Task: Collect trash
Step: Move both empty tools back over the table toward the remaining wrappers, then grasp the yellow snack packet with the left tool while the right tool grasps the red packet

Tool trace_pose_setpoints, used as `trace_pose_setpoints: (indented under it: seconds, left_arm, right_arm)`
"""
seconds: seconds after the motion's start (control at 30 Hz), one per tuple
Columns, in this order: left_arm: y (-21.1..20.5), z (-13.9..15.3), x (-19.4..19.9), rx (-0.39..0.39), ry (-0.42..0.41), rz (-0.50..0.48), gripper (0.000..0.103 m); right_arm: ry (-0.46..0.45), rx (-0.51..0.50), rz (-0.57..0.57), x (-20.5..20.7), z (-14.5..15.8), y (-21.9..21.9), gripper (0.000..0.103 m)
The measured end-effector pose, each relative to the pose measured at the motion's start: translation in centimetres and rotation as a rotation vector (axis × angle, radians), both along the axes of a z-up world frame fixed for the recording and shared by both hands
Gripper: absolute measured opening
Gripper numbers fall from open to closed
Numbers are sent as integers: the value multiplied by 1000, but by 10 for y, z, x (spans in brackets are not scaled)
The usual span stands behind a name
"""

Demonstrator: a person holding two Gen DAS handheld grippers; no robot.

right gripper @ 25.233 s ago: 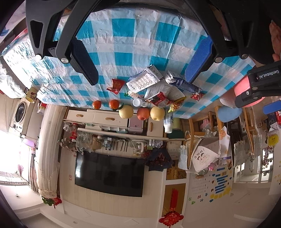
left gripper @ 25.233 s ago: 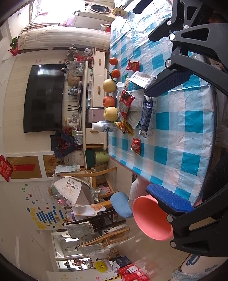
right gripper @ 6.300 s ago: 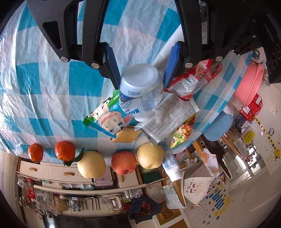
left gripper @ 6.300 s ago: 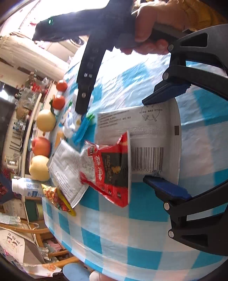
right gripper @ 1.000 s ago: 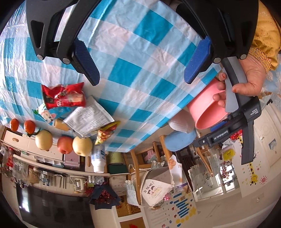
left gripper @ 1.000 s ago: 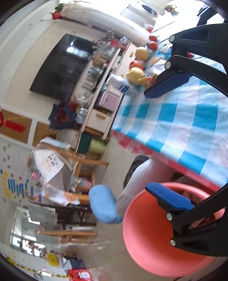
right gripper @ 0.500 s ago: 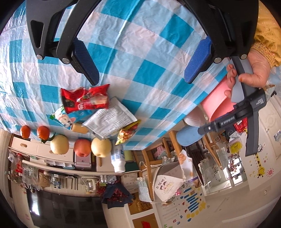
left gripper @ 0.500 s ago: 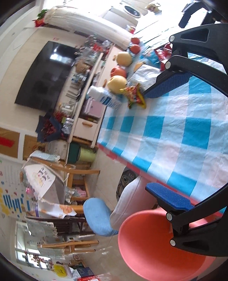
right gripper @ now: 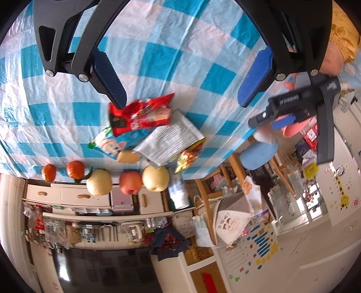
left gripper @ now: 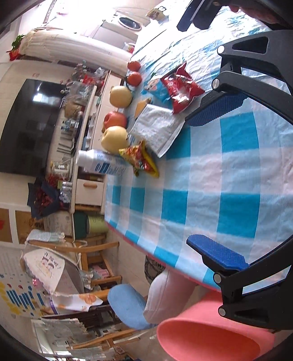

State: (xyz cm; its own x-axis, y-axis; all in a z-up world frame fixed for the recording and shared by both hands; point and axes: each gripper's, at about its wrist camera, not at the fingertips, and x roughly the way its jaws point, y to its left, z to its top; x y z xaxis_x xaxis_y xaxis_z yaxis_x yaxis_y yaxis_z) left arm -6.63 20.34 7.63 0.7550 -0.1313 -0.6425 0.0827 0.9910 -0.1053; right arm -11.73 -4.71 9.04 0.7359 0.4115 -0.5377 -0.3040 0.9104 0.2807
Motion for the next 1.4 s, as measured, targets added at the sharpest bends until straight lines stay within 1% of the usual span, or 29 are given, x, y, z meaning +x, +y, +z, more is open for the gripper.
trace_pose_setpoints:
  seconds: [0.13,0.23,0.33,0.47,0.53,0.57,0.73,0.87,0.9,1.0,1.27,1.37,1.4]
  left_arm:
    - [-9,-2,4,-19,10,-35,96]
    - [-15,-4,7,-36,22,-63,96]
    - [-20,-6,12,-28,22,-73,96]
    - [-23,-6,28,-36,22,-92,96]
    - [-26,-8,41,-19,26,-95,96]
    - [-27,-9,48,-26,32,-99,96]
    - [-31,-15,84,-101,62,-115,96]
    - [-30,-21,115,-198,90,-115,96]
    - [-28,-24,124,-241,96,-111,96]
    - [-21,-31,146,-331,116,-90,96]
    - [-22,-49,192,-410,173,-82,96]
    - [-29,-52,201,-391,186,-90,93]
    - [-31,-55,205,-383,195,-93,89]
  right_arm:
    - [10,21,-37,10,1,-20,99]
    - [32,63,-63,20,-1,-39,99]
    - [58,91,-91,29,-4,-55,99]
    - [102,120,-128,43,-13,-74,99]
    - [134,160,-144,52,-19,-83,99]
    - [153,184,-156,57,-23,-88,99]
    - [213,202,-190,85,-40,-97,99]
    - [221,176,-187,104,-47,-98,99]
    - [221,171,-183,107,-49,-97,99]
    - [224,146,-168,122,-56,-92,99]
    - [260,162,-109,154,-70,-88,98]
    - [273,167,-96,161,-74,-86,96]
    - [276,169,-89,162,-75,-85,94]
